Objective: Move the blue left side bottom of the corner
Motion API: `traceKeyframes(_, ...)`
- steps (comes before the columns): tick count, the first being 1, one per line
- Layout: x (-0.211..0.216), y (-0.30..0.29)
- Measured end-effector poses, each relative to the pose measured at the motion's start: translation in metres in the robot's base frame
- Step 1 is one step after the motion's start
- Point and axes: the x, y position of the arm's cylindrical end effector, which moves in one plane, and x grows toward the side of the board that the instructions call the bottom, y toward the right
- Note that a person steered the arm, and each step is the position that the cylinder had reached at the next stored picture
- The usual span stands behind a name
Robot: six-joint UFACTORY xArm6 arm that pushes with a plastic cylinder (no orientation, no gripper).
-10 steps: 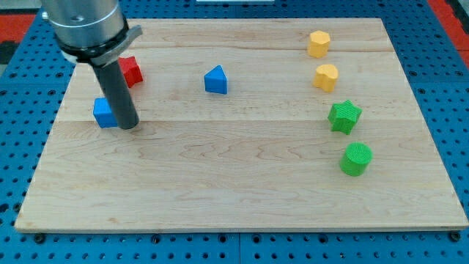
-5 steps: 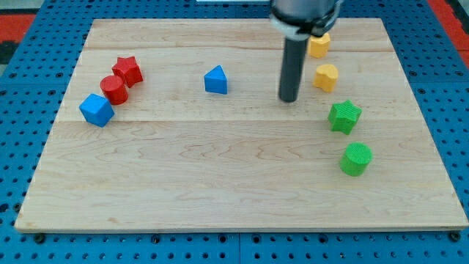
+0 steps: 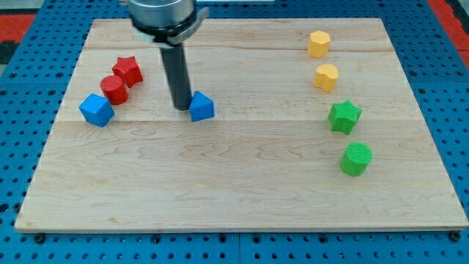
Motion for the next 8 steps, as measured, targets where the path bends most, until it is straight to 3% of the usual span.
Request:
traceKeyframes(1, -0.011, 0.026)
traceKeyframes(2, 0.004, 0.063)
traceKeyframes(4, 0.088, 0.044)
traceKeyframes(5, 0.122, 0.065)
traceKeyframes(6, 0.117, 0.024)
traceKeyframes(7, 0.098, -0.056)
traceKeyframes(8, 0.118, -0.098)
